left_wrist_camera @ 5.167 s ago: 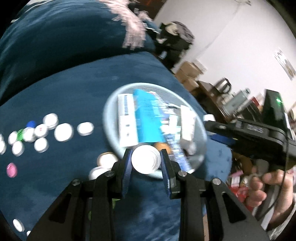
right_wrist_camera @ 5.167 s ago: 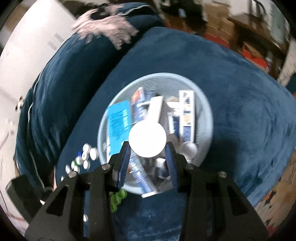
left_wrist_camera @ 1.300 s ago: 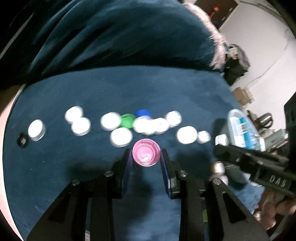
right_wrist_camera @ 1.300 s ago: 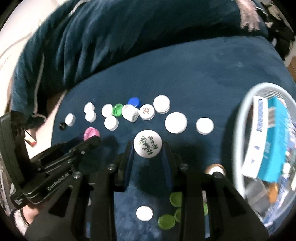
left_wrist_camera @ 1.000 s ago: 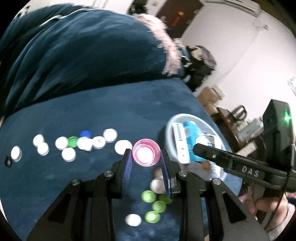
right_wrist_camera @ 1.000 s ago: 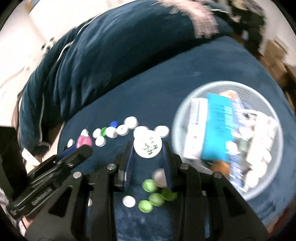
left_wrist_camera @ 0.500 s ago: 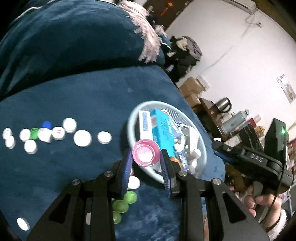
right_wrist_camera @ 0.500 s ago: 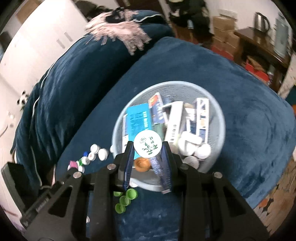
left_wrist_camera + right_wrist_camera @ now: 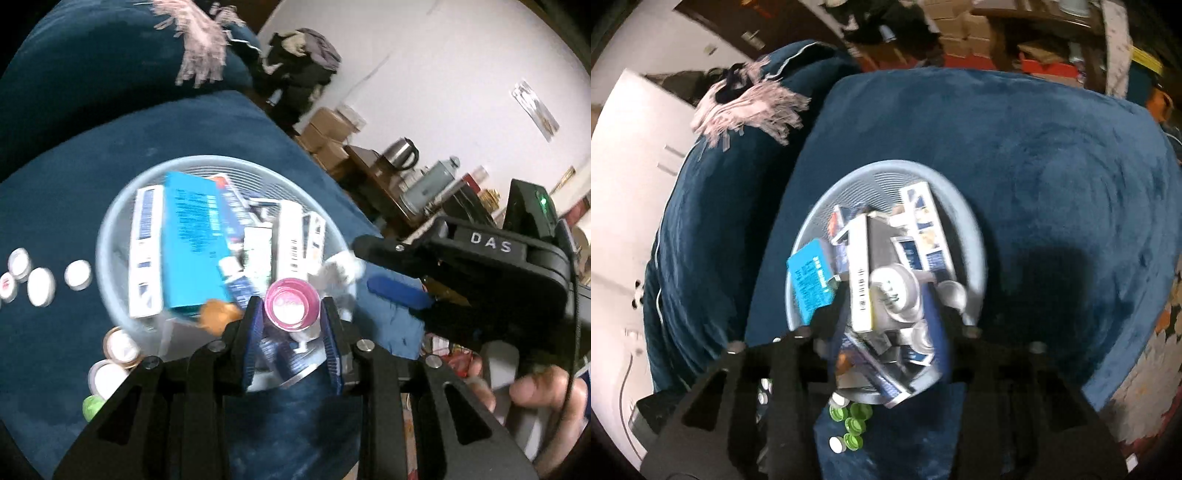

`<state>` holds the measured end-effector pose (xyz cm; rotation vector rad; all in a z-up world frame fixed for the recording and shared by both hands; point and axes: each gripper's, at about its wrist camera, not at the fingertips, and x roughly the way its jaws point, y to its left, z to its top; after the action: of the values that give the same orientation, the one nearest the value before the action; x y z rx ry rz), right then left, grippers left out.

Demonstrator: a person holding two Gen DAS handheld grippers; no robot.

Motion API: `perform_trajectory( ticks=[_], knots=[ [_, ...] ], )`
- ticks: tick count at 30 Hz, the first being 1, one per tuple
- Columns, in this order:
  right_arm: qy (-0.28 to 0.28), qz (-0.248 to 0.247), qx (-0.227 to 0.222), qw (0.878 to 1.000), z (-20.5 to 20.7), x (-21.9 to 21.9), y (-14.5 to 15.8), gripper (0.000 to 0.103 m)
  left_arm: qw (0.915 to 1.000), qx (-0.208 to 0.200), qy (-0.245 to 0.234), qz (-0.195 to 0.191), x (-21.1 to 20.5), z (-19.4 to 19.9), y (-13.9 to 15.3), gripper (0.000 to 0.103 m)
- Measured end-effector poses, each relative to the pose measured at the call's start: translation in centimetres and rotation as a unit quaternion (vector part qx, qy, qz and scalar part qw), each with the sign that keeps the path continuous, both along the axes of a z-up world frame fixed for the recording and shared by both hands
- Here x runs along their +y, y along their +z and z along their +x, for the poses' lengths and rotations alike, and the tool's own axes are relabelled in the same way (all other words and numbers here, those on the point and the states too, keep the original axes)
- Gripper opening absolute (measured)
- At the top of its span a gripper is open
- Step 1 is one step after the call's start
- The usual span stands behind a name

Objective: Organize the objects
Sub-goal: 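Carry the pink cap and printed white cap over the basket and release both, then move both open tools back over the caps on the table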

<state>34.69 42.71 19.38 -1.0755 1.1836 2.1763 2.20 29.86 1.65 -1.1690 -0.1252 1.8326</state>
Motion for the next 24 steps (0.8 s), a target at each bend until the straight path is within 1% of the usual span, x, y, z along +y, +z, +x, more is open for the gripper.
perform_trajectory(
  ticks=[1, 2, 3, 5, 6, 7, 9, 10, 11, 14, 16, 17, 20, 24],
  knots=[
    [-0.002, -0.001, -0.006, 1.000, 0.2, -0.1, -0.1, 0.058, 1.0000, -0.001, -0.001, -0.001, 0.2, 0.1, 0.0, 0.060],
    [0.000, 0.000, -0.013, 1.000, 0.2, -0.1, -0.1, 0.061, 1.0000, -0.005, 0.002, 0.000, 0.2, 0.2, 0.0, 0.086],
    [0.007, 0.003, -0.022, 1.000, 0.3, -0.3, -0.2, 0.065, 0.9999, -0.004, 0.007, 0.006, -0.3, 0.2, 0.3, 0.092],
    [0.018, 0.014, -0.029, 0.999, 0.5, -0.5, 0.0, 0.069, 0.9998, 0.006, 0.021, 0.005, -1.3, 0.0, 0.9, 0.094],
    [0.026, 0.028, -0.035, 0.999, 0.7, -0.7, 0.3, 0.075, 0.9993, 0.015, 0.035, -0.003, -2.3, -0.1, 1.3, 0.095],
    [0.030, 0.037, -0.041, 0.998, 0.6, -0.7, 0.3, 0.083, 0.9988, 0.020, 0.044, -0.008, -3.0, -0.3, 1.5, 0.096],
    [0.040, 0.057, -0.054, 0.996, 0.6, -1.0, 0.4, 0.093, 0.9964, 0.031, 0.073, -0.030, -4.8, -0.6, 1.8, 0.098],
    [0.048, 0.067, -0.063, 0.995, 0.4, -1.3, 0.5, 0.095, 0.9946, 0.034, 0.087, -0.045, -5.8, -0.8, 1.7, 0.099],
    [0.054, 0.074, -0.069, 0.993, 0.3, -1.5, 0.5, 0.095, 0.9932, 0.034, 0.097, -0.055, -6.5, -1.1, 1.6, 0.102],
    [0.086, 0.111, -0.087, 0.986, -0.8, -2.9, 0.7, 0.097, 0.9897, 0.028, 0.119, -0.076, -9.1, -1.4, 1.0, 0.102],
    [0.114, 0.144, -0.092, 0.979, -1.7, -4.3, 1.0, 0.100, 0.9870, 0.024, 0.133, -0.087, -10.6, -1.4, 0.5, 0.102],
    [0.133, 0.167, -0.090, 0.973, -2.2, -5.2, 1.3, 0.101, 0.9856, 0.019, 0.141, -0.091, -11.5, -1.6, 0.2, 0.102],
    [0.167, 0.211, -0.080, 0.960, -3.4, -7.4, 1.9, 0.103, 0.9816, 0.009, 0.165, -0.096, -14.1, -2.0, -0.5, 0.102],
    [0.197, 0.246, -0.057, 0.947, -4.9, -10.3, 2.5, 0.103, 0.9756, 0.001, 0.195, -0.101, -17.8, -3.1, -1.6, 0.102]
  ],
)
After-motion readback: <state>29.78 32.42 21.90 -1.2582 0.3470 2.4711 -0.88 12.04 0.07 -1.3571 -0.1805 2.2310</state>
